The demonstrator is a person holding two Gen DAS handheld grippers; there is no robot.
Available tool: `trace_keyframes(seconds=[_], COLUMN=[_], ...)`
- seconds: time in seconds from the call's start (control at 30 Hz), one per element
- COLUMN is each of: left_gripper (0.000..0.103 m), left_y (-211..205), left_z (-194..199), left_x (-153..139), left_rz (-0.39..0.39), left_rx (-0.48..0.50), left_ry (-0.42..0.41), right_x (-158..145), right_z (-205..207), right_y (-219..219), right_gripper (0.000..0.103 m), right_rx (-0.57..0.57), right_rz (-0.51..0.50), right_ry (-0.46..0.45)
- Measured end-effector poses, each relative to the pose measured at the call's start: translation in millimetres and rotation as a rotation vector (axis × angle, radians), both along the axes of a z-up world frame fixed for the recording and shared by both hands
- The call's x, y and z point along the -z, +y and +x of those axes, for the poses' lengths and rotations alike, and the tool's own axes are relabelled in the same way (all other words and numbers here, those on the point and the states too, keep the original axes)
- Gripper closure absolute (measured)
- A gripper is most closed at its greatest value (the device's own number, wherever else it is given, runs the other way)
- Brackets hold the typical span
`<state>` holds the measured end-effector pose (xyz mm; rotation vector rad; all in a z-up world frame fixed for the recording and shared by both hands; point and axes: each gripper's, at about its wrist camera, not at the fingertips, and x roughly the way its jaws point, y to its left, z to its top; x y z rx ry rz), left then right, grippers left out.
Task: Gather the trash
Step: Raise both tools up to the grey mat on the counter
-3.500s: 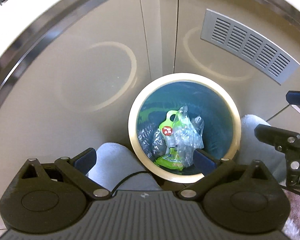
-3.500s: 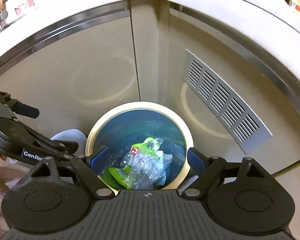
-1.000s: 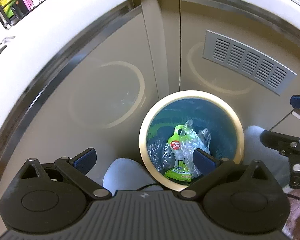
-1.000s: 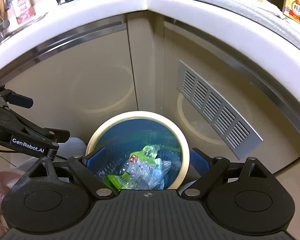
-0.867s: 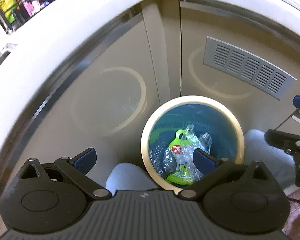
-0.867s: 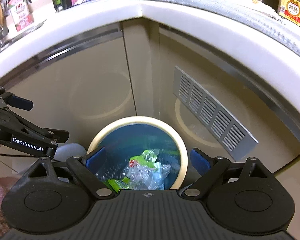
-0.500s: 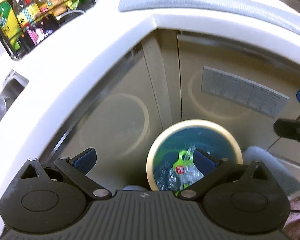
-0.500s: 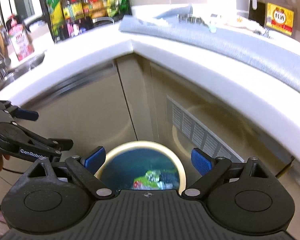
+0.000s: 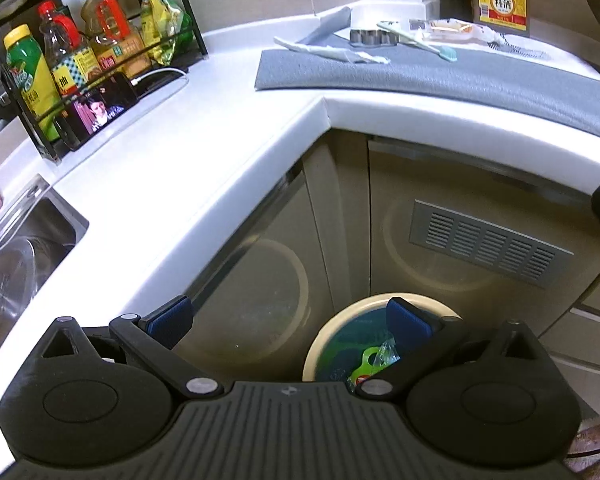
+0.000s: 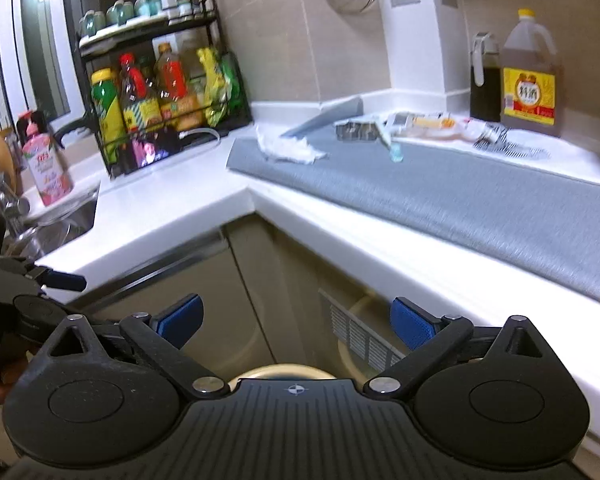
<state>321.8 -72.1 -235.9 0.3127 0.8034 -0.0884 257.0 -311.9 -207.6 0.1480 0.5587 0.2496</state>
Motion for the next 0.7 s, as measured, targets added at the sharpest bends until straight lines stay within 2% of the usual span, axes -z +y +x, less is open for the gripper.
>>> trace_keyframes(seconds=[0.4, 0.7], left_gripper=[0.0, 0.0], left_y=[-11, -31], left_z=[8, 16], left_x=[-10, -25], left_rz=[0.007, 0.025], left_rx=[0.02, 0.087], left_ry=[-0.025, -0.073], right_x=[-8, -13], right_z=[13, 25], right_y=[-26, -37], right_gripper=[0.0, 0.0], right_rx=[0.088, 0.126], right_rz=[0.018, 0.01], right_ry=[-0.04, -0.073])
